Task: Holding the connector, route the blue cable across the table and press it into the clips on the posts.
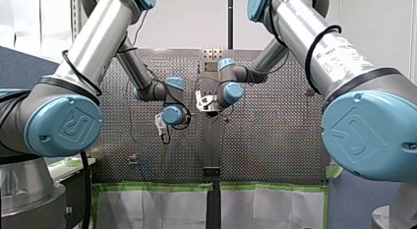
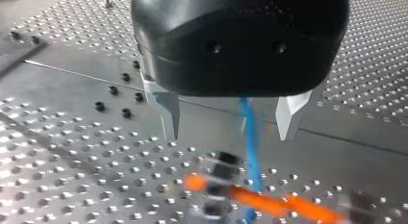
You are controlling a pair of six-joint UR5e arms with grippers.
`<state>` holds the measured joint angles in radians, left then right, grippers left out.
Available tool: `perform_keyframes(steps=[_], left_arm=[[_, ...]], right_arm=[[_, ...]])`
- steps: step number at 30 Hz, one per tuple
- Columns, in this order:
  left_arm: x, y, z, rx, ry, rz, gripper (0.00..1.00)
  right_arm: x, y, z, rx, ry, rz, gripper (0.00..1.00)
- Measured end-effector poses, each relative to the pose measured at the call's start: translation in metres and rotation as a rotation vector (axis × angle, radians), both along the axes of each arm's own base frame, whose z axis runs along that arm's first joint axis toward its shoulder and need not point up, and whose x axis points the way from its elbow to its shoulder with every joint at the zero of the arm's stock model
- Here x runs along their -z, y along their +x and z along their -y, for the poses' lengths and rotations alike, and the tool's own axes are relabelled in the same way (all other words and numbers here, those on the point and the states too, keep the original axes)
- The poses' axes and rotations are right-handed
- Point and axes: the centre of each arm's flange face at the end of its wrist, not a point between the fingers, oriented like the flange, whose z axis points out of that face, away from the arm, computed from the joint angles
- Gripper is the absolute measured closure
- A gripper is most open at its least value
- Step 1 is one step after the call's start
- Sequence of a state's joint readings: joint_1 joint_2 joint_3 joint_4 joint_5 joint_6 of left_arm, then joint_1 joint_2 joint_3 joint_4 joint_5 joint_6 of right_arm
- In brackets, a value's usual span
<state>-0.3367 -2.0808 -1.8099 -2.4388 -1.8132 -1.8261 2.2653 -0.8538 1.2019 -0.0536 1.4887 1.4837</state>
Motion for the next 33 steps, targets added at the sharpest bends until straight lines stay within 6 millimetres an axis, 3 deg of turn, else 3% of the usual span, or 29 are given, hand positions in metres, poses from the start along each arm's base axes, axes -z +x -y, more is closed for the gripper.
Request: perform_keyframes(steps=[7,8,9,11,12,13,16,17,28,30,31,33], left_arm=[[0.014,0.005,0.003,-0.01,0.009,-0.021,0.0],[0.014,0.006,0.003,-0.012,0.01,-0.021,0.1],[0.014,0.006,0.003,-0.014,0.011,-0.02,0.1],[0.013,0.006,0.004,-0.017,0.013,-0.019,0.44],[0.013,0.006,0.004,-0.018,0.014,-0.018,0.44],[0.013,0.006,0.004,-0.018,0.016,-0.017,0.5],[0.012,0.006,0.005,-0.019,0.017,-0.015,0.5],[0.012,0.006,0.005,-0.019,0.017,-0.015,1.0],[0.002,0.002,0.004,-0.017,0.022,-0.026,1.0],[0.0,0.002,0.004,-0.016,0.021,-0.026,0.97],[0.0,0.002,0.004,-0.016,0.021,-0.027,0.88],[-0.001,0.001,0.005,-0.015,0.021,-0.029,0.85]], right_arm=[[0.0,-0.001,0.001,-0.001,0.001,0.001,1.0],[0.0,-0.001,0.001,-0.002,0.0,0.001,1.0],[0.0,-0.001,0.001,-0.001,0.001,0.001,1.0],[0.0,-0.001,0.002,0.0,0.001,0.001,1.0],[0.0,-0.002,0.002,0.001,0.001,0.001,1.0],[0.0,-0.002,0.002,0.001,0.001,0.001,1.0],[0.0,-0.002,0.003,0.002,0.0,0.001,1.0],[0.0,-0.002,0.003,0.003,0.0,0.001,1.0],[0.0,-0.003,0.004,0.004,0.0,0.001,1.0],[0.0,-0.003,0.004,0.005,0.0,0.001,1.0],[0.0,-0.003,0.004,0.005,0.0,0.001,1.0],[0.0,-0.003,0.004,0.004,0.0,0.001,1.0]])
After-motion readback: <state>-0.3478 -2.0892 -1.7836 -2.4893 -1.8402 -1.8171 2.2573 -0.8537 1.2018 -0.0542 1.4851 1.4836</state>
